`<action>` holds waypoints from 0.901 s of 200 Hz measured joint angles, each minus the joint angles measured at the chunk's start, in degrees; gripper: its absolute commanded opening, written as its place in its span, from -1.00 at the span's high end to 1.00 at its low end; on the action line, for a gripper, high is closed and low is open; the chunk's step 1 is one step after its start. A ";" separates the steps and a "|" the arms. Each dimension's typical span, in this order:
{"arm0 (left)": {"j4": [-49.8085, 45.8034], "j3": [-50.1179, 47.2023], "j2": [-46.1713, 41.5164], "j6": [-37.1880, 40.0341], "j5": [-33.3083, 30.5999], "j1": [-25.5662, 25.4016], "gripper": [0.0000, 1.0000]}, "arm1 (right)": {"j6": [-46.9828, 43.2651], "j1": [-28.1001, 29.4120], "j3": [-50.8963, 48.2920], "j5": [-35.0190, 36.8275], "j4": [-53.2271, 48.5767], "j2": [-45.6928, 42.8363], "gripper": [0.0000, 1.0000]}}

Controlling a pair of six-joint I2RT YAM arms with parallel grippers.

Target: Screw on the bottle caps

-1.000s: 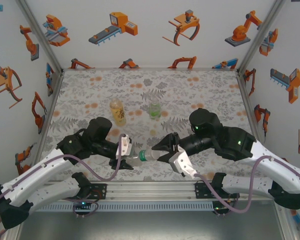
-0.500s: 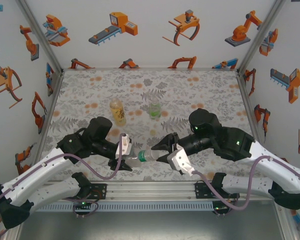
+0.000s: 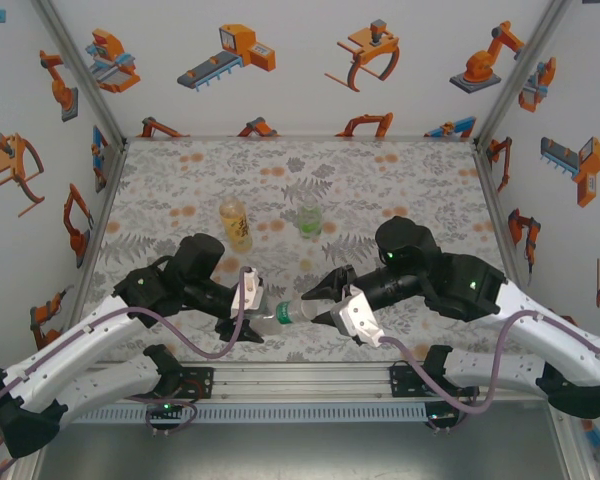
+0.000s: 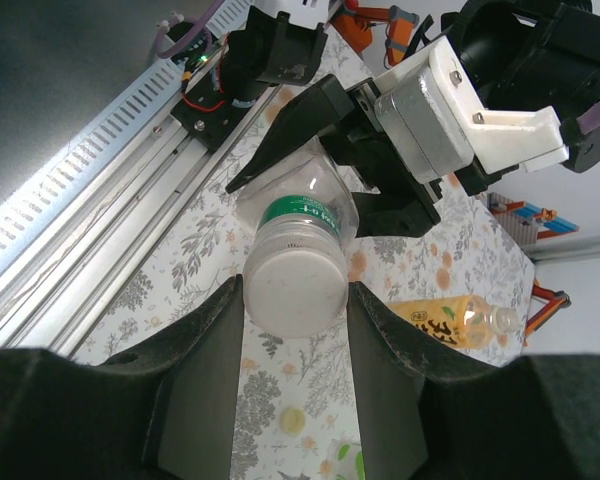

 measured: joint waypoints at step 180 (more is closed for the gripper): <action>-7.67 5.14 10.19 2.73 15.82 3.43 1.00 | -4.17 0.00 -0.22 1.75 0.63 -3.04 0.26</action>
